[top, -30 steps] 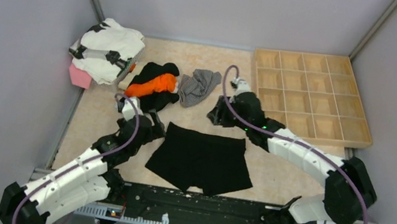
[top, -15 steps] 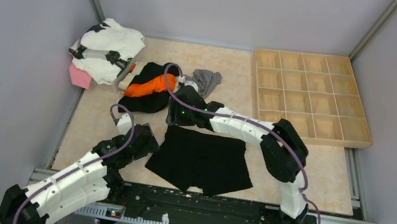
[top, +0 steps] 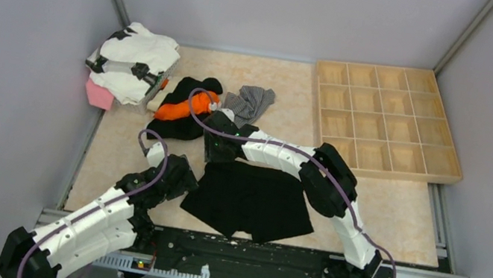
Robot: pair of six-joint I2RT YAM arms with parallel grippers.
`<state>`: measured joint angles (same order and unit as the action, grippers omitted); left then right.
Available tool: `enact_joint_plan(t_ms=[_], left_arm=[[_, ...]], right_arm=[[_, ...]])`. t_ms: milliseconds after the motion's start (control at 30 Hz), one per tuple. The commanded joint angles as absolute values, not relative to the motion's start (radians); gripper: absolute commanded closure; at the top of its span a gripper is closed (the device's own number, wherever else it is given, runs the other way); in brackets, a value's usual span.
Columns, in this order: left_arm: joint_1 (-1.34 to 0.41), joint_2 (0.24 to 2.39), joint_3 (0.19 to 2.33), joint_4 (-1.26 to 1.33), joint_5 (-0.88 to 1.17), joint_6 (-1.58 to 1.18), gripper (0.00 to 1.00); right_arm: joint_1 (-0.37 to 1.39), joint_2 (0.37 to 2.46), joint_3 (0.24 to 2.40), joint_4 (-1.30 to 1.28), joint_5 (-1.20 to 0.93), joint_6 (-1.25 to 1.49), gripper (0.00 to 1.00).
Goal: Roll the underwear
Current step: Flatten out the underwear at the center of the board, then fold the underwear at the center of the board.
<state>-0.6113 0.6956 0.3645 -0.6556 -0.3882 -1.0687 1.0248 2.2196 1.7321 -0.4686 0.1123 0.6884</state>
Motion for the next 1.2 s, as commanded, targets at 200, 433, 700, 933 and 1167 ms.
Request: enact_joint_plan(t_ms=[200,433,700,933,1167], left_arm=[[-0.610,0.709,0.358,-0.600,-0.338,-1.022,0.06],[-0.609,0.717,0.353,-0.577,-0.304,-0.993,0.08],[-0.609,0.735,0.332,-0.537,-0.278,-0.969,0.09],[-0.609,0.783,0.330,-0.465,-0.230,-0.895,0.24],[-0.609,0.799,0.324,-0.448,-0.169,-0.867,0.32]], right_arm=[[1.036,2.265,1.833,-0.502,0.148,0.662,0.61],[1.036,2.270,1.839,-0.496,0.139,0.659,0.77],[1.033,2.230,1.811,-0.489,0.185,0.655,1.00],[1.010,2.172,1.756,-0.463,0.190,0.652,1.00],[1.003,2.157,1.727,-0.453,0.208,0.653,1.00]])
